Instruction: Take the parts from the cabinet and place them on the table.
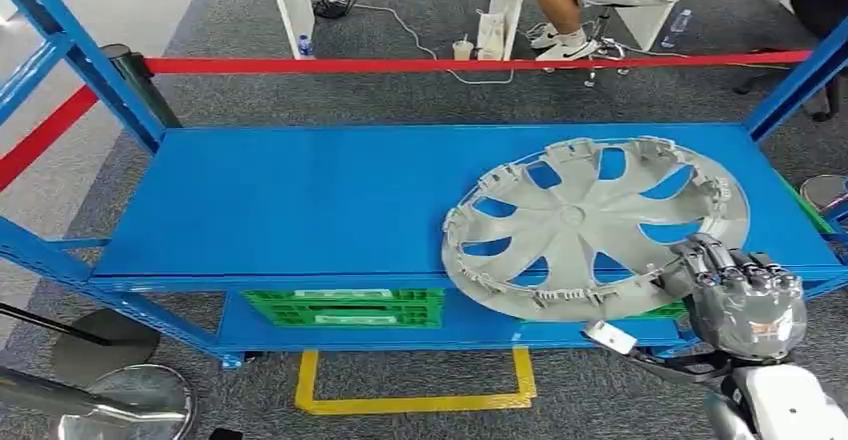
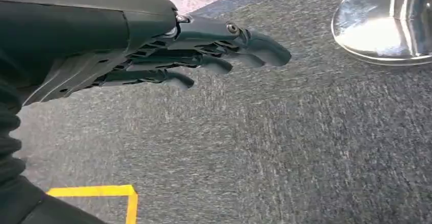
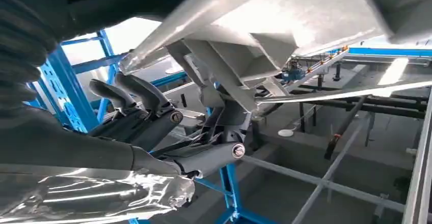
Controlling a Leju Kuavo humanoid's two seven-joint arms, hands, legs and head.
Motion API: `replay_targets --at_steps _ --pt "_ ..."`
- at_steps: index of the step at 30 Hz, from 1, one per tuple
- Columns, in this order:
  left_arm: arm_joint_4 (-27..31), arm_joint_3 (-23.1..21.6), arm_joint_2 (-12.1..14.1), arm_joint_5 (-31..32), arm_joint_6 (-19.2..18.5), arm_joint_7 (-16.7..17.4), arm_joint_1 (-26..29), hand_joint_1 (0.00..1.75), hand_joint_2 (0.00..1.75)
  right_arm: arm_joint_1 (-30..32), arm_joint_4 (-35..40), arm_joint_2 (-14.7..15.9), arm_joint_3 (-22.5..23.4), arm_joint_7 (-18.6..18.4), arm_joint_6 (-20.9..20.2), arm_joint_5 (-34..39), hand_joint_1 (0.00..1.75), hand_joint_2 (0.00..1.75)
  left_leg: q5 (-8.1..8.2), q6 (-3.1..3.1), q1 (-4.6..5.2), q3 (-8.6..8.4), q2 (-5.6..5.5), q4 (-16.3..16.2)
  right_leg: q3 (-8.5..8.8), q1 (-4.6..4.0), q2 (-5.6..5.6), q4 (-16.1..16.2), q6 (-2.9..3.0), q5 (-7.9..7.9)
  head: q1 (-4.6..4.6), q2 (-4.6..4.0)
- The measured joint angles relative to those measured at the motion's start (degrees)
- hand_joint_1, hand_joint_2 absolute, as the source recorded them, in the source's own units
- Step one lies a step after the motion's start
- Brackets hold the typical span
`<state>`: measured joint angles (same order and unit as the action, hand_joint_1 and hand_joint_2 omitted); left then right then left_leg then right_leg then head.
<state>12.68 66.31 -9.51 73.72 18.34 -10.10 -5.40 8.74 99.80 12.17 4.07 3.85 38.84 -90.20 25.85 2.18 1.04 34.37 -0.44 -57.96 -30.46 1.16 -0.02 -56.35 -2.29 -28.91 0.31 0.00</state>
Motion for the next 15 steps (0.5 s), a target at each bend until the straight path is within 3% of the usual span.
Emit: replay_targets --at_steps 2,3,5,6,7,8,9,11,12,13,15 --pt "0.0 0.0 0.0 0.0 0.1 0.2 -0.1 0.00 1.75 0.0 -0.1 0.0 0.0 -0.1 0.0 0.0 1.75 1.75 -0.72 0.52 -0.59 -0.89 0.10 1.7 -0.29 0.03 0.07 -0.5 -0.25 -0.60 0.08 0.00" --pt "0.0 0.0 0.0 0.0 0.2 0.2 -0.1 0.00 1.75 -0.1 -0.1 0.0 0.0 -0.1 0.0 0.0 1.75 1.75 -1.05 0.85 -0.62 -1.16 0.20 1.9 -1.23 -0.07 0.04 -2.5 -0.26 -2.08 0.28 -0.02" --pt "0.0 0.0 0.0 0.0 0.2 0.2 -0.3 0.00 1.75 -0.2 -0.4 0.0 0.0 -0.3 0.0 0.0 1.75 1.75 -1.03 0.90 -0.61 -1.14 0.23 1.9 -5.50 0.04 0.04 -11.5 -0.41 -6.94 0.37 0.00" --pt "0.0 0.0 -0.1 0.0 0.3 0.3 -0.3 0.00 1.75 -0.1 -0.5 0.0 0.0 -0.3 0.0 0.0 1.75 1.75 -1.00 0.91 -0.58 -1.09 0.23 1.8 -7.55 0.06 0.02 -15.5 -0.57 -8.42 0.35 0.00" --pt "0.0 0.1 -0.1 0.0 0.3 0.4 -0.3 0.00 1.75 -0.1 -0.6 0.0 -0.1 -0.3 0.0 0.0 1.75 1.75 -1.00 0.90 -0.59 -1.08 0.23 1.8 -8.79 0.10 0.02 -17.7 -0.74 -8.44 0.37 0.00" --pt "0.0 0.1 -0.1 -0.1 0.3 0.4 -0.3 0.00 1.75 0.0 -0.8 0.0 -0.1 -0.3 0.0 0.0 1.75 1.75 -0.95 0.84 -0.65 -1.09 0.22 1.8 -8.56 0.20 0.00 -16.9 -0.85 -6.94 0.37 0.00" --pt "0.0 0.1 -0.1 -0.2 0.3 0.5 -0.3 0.00 1.75 0.0 -0.9 0.0 -0.1 -0.4 0.0 0.0 1.75 1.75 -0.89 0.73 -0.75 -1.09 0.20 1.7 -7.26 0.38 -0.03 -13.9 -1.02 -4.50 0.37 0.00" --pt "0.0 0.1 -0.2 -0.5 0.3 0.5 -0.3 0.00 1.75 0.0 -1.0 0.0 -0.1 -0.5 0.0 0.0 1.75 1.75 -0.49 0.03 -0.96 -1.06 0.11 1.1 -2.03 0.94 -0.25 -3.3 -1.48 0.70 0.39 0.00" --pt "0.0 0.1 0.0 -0.5 0.3 0.5 -0.3 0.00 1.75 -0.2 -1.1 0.0 -0.1 -0.5 0.0 0.0 1.75 1.75 -0.36 -0.43 -0.75 -0.81 0.06 0.8 -0.10 0.74 -0.08 -1.5 -1.62 -0.61 0.48 0.00" --pt "0.0 0.2 -0.1 -0.5 0.3 0.7 -0.4 0.00 1.75 -0.1 -1.1 0.0 -0.2 -0.6 0.0 0.0 1.75 1.75 -0.36 -0.78 -0.58 -0.71 0.02 0.5 -0.42 0.57 0.42 -1.7 -0.68 0.41 0.41 0.00" --pt "0.0 0.4 0.0 -0.5 0.3 1.0 -0.4 0.00 1.75 -0.2 -1.3 0.0 -0.3 -0.8 0.0 0.0 1.75 1.75 -0.72 -1.35 -0.59 -0.62 -0.03 0.3 -0.87 0.50 0.46 -1.8 -0.17 0.10 0.33 0.00"
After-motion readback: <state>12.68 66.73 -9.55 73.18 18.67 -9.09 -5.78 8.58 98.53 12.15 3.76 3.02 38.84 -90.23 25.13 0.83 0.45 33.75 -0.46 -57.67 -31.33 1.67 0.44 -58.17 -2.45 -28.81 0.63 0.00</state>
